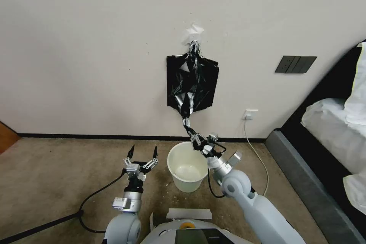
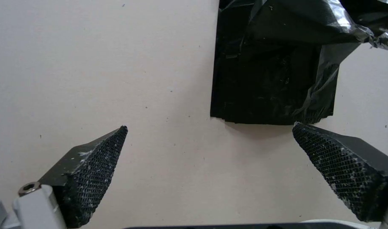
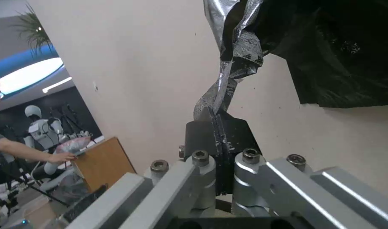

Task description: Place a trash bag onto the trash bin.

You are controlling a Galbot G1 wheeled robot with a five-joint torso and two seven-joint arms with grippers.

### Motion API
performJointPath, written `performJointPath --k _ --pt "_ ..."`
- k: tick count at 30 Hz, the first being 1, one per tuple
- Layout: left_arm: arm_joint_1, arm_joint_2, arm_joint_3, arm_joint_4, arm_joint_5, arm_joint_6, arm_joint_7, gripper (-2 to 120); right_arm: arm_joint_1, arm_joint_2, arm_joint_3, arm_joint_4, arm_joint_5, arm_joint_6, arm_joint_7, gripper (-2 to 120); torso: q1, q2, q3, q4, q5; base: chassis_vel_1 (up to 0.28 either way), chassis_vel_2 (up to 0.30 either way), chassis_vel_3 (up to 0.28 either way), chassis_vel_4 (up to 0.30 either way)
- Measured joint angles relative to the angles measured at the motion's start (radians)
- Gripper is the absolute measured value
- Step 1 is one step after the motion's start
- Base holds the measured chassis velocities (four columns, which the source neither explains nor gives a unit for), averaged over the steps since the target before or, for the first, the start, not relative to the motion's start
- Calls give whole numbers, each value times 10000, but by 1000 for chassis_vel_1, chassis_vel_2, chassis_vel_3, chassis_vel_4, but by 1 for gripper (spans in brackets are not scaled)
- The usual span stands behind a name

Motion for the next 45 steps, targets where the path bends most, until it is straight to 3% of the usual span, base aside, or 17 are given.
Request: performJointPath --k 21,26,30,32,33,36,37,39,43,44,45 --pt "-15 143 135 -189 0 57 -5 100 -370 -273 -28 -26 -603 291 -324 0 0 0 1 0 0 0 0 0 0" --pt "-235 587 325 -437 -15 268 -12 100 -382 -217 92 105 -364 217 -48 0 0 0 1 2 0 0 0 0 0" --pt "-743 1439 591 -715 -162 605 -14 100 -463 -232 234 240 -139 49 185 0 0 0 1 2 -1 0 0 0 0" --pt "-1689 2952 929 -953 -557 1128 -38 100 -537 -241 463 474 269 -140 508 10 0 0 1 -3 -3 0 0 0 0" --pt "-1689 2952 929 -953 -557 1128 -38 100 -537 -241 463 474 269 -140 508 10 0 0 1 -3 -3 0 0 0 0" --pt "-3126 4816 1244 -1019 -1241 1614 -260 100 -505 -249 592 609 418 -238 767 25 0 0 2 3 -3 0 0 0 0" --pt "-3126 4816 1244 -1019 -1241 1614 -260 100 -505 -249 592 609 418 -238 767 25 0 0 2 3 -3 0 0 0 0" --pt "-4432 5758 1750 -946 -1695 2028 -508 100 -584 -235 684 690 424 -279 858 34 0 0 1 0 0 0 0 0 0" --pt "-5567 6229 2364 -766 -2014 2444 -828 100 -684 -191 788 763 412 -323 904 43 0 0 2 -4 -1 0 0 0 0" --pt "-6340 6415 2867 -612 -2187 2751 -1091 100 -742 -162 859 800 403 -347 927 51 0 0 2 0 1 0 0 0 0" --pt "-7709 6511 4011 -279 -2403 3290 -1451 100 -784 -156 958 829 395 -365 949 58 1 -1 4 7 -8 0 0 0 0"
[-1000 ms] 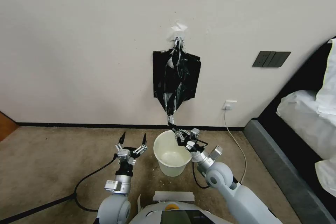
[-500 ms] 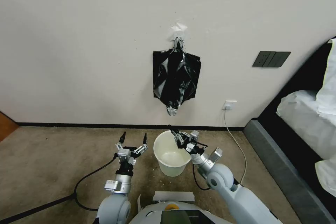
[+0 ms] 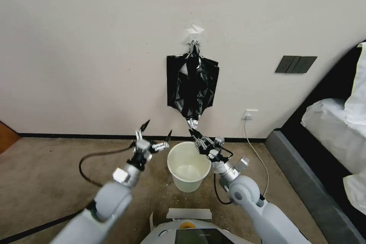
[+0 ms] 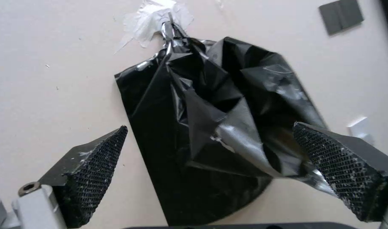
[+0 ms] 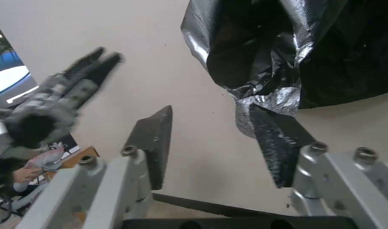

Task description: Place a trash bag onto the trash bin.

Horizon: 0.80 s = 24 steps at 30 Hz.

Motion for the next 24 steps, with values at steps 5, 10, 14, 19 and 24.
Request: performJointPath --k 5,10,14,19,24 --pt "-2260 -190 1771 544 -81 882 -487 100 -23 7 163 47 17 -23 41 73 0 0 -1 -16 8 0 0 0 0" --pt "-3951 -610 3137 1151 -86 1387 -843 100 -1 31 242 16 54 -30 44 95 0 0 -2 -5 8 0 0 0 0" --pt "-4856 -979 3809 1529 -71 2361 -1433 99 38 27 283 -24 143 -31 43 100 0 0 -2 -7 9 0 0 0 0" --pt "-5125 -1052 4099 1673 -71 2862 -1546 83 76 31 286 -22 198 -36 47 100 0 0 -2 -6 9 0 0 0 0" --pt "-5335 -1158 4352 1800 -74 3393 -1720 64 100 30 321 -8 259 -38 55 100 0 0 -2 -6 8 0 0 0 0"
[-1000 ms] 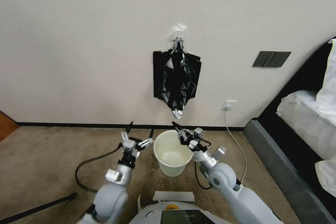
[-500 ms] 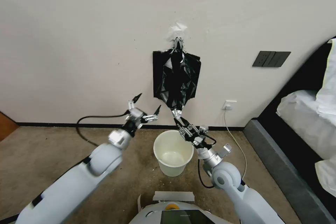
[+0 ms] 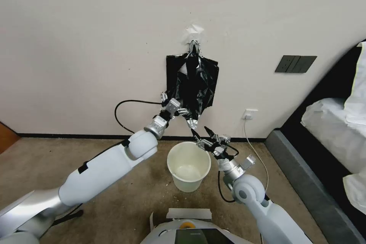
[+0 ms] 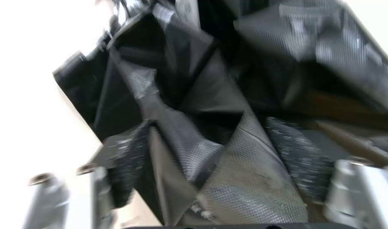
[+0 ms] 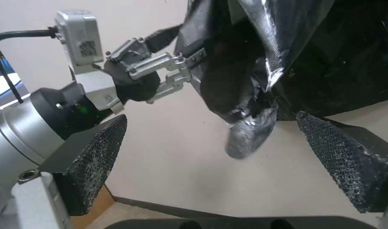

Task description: Place a trash bag onto the trash bin.

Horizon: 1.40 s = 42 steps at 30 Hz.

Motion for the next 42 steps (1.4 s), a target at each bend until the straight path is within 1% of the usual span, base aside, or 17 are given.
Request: performJointPath --k 1,4,5,8,10,12,13,17,22,25,27,29,31,33,36,37,42 --pt "-27 -23 14 14 0 55 -36 62 0 -1 3 0 1 0 0 100 0 0 0 0 0 0 0 0 0" --pt "-197 -90 41 69 -18 299 -241 47 -7 -2 15 0 7 -1 0 100 0 0 0 -1 0 0 0 0 0" --pt "-197 -90 41 69 -18 299 -241 47 -7 -2 15 0 7 -1 0 100 0 0 0 -1 0 0 0 0 0" --pt "-234 -42 32 77 -53 348 -331 34 4 3 13 0 8 -1 0 100 -1 0 -1 -1 0 0 0 0 0" --pt "-234 -29 24 79 -66 353 -346 32 9 4 11 0 12 -1 2 100 -1 0 -1 0 0 0 0 0 0" --pt "-216 33 -48 93 -267 436 -501 19 43 2 3 15 54 -1 35 100 0 0 -1 0 0 0 0 0 0" --pt "-216 33 -48 93 -267 436 -501 19 43 2 3 15 54 -1 35 100 0 0 -1 0 0 0 0 0 0" --pt "-141 81 -296 129 -647 480 -676 1 44 -45 38 170 111 -8 88 100 0 0 -1 1 -1 0 0 0 0" --pt "-114 59 -597 21 -1365 50 -952 0 41 -127 121 436 -33 -46 292 100 0 0 -1 -1 0 0 0 0 0" --pt "-100 56 -792 -169 -2044 -428 -1144 0 156 -223 176 704 -353 -195 756 100 0 0 -1 -2 0 0 0 0 0" --pt "31 138 -1104 -496 -2760 -967 -1224 0 438 -424 267 1063 -1011 -543 1553 100 0 0 -1 -1 1 0 0 0 0" --pt "69 164 -1177 -568 -2910 -1057 -1228 0 511 -484 297 1156 -1163 -662 1743 100 0 0 -1 -1 0 0 0 0 0" --pt "304 278 -1468 -881 -3422 -1434 -1223 0 843 -852 405 1502 -1899 -1128 2486 100 -1 0 -1 -1 0 0 0 0 0" --pt "391 317 -1551 -972 -3547 -1516 -1216 0 938 -989 426 1555 -2205 -1234 2632 100 -1 0 -1 -1 0 0 0 0 0" --pt "743 454 -1815 -1286 -3904 -1725 -1173 0 1584 -1859 481 1632 -3577 -1788 3140 100 -1 0 -1 0 1 0 0 0 0" --pt "743 454 -1815 -1286 -3904 -1725 -1173 0 1584 -1859 481 1632 -3577 -1788 3140 100 -1 0 -1 0 1 0 0 0 0" --pt "974 438 -1866 -1473 -3927 -1783 -1136 0 3017 -3064 -20 1793 -3525 -3057 3901 100 -1 0 -1 2 -1 0 0 0 0"
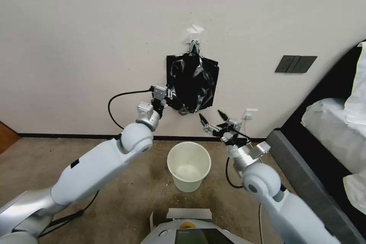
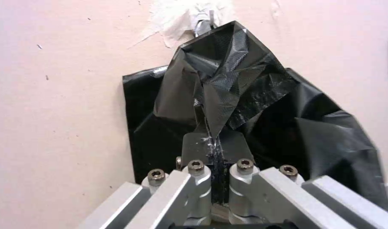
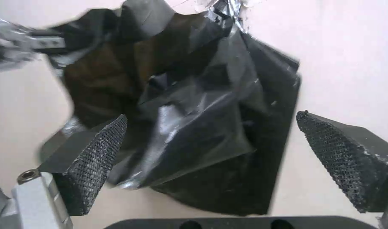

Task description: Place a trash bag onto the trash bin.

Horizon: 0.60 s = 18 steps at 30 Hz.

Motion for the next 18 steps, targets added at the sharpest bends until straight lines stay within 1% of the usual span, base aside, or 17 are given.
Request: performJointPath --k 2,3,4,6,7,8,9,10,12,13,14,15,16,18 --pt "8 -53 -2 -32 12 0 1 0 867 -521 -527 -17 204 -472 219 100 0 1 0 -5 2 0 0 0 0" --pt "3 -70 -2 -42 17 0 2 0 1542 -777 -945 -32 452 -740 361 100 0 0 0 -8 4 0 0 0 0" --pt "3 -70 -2 -42 17 0 2 0 1542 -777 -945 -32 452 -740 361 100 0 0 0 -8 4 0 0 0 0" --pt "-14 -91 -26 -66 18 -1 5 0 3081 -1096 -2054 -150 849 -1296 662 100 0 0 0 -5 -1 0 0 0 0" --pt "-14 -91 -26 -66 18 -1 5 0 3081 -1096 -2054 -150 849 -1296 662 100 0 0 0 -5 -1 0 0 0 0" --pt "-11 -98 -69 -80 1 -3 5 0 3923 -1179 -2830 -320 947 -1518 725 100 0 0 1 1 0 0 0 0 0" --pt "-2 -98 -102 -93 -31 -6 6 0 4677 -1203 -3536 -501 990 -1694 786 100 0 0 0 0 3 0 0 0 0" --pt "-2 -98 -102 -93 -31 -6 6 0 4677 -1203 -3536 -501 990 -1694 786 100 0 0 0 0 3 0 0 0 0" --pt "5 -111 -147 -140 -129 -11 9 0 6445 -1056 -5030 -888 1213 -2236 1062 100 0 0 1 -2 1 0 0 0 0" --pt "5 -111 -147 -140 -129 -11 9 0 6445 -1056 -5030 -888 1213 -2236 1062 100 0 0 1 -2 1 0 0 0 0" --pt "3 -125 -157 -157 -148 -10 8 0 7098 -957 -5569 -1059 1244 -2463 1215 100 0 0 1 -1 0 0 0 0 0" --pt "2 -130 -166 -174 -153 -11 7 0 7462 -904 -5890 -1175 1249 -2623 1327 100 0 0 1 0 -3 0 0 0 0" --pt "2 -130 -166 -174 -153 -11 7 0 7462 -904 -5890 -1175 1249 -2623 1327 100 0 0 1 0 -3 0 0 0 0" --pt "0 -139 -178 -216 -160 -11 6 0 8094 -848 -6498 -1348 1330 -3018 1511 100 1 0 1 0 1 0 0 0 0"
